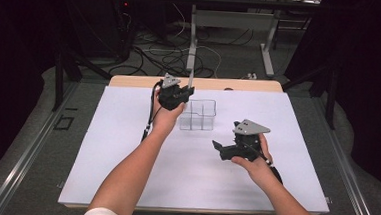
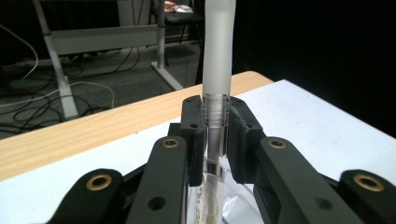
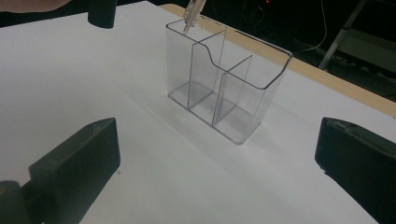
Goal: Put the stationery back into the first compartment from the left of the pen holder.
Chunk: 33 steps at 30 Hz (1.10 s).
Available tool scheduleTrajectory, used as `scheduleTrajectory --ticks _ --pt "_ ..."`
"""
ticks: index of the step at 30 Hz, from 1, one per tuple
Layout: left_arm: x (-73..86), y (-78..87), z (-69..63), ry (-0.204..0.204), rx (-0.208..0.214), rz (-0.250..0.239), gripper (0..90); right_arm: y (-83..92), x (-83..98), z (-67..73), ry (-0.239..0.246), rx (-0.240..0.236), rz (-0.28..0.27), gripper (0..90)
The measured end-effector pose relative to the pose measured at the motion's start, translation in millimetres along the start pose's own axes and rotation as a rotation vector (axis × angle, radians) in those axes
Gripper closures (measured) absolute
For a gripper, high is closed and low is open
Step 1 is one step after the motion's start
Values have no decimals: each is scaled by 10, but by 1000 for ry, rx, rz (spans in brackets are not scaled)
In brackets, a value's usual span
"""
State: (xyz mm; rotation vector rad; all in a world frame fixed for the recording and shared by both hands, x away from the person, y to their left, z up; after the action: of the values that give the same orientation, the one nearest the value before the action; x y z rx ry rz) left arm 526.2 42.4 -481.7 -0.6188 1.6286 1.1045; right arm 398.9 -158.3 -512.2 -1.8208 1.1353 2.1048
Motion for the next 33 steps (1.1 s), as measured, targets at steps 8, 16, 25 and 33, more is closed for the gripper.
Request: scheduleTrajectory --ticks 8,16,25,33 --pt "109 -65 27 3 -23 35 785 -26 27 -8 -15 -9 5 0" --pt "213 -94 24 6 -35 60 785 -29 22 23 -20 -19 2 1" --pt "272 -106 0 8 -29 79 784 -31 6 57 -15 -28 -1 6" --pt "318 -120 -3 -9 -36 106 782 -14 17 44 -19 -27 2 14"
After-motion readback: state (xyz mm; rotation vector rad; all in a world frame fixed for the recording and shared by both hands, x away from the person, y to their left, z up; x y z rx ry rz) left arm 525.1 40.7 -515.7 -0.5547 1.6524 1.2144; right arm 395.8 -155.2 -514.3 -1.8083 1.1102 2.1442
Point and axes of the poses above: each handheld gripper's, and its own axes: y roughly backward along the jaws, x roughly out of its underside, z roughly to its left, the point moved 5 cm from there along -y, roughly forward along the jaws, and after that the axes turned 11 degrees about -x, right-handed, at the moved point
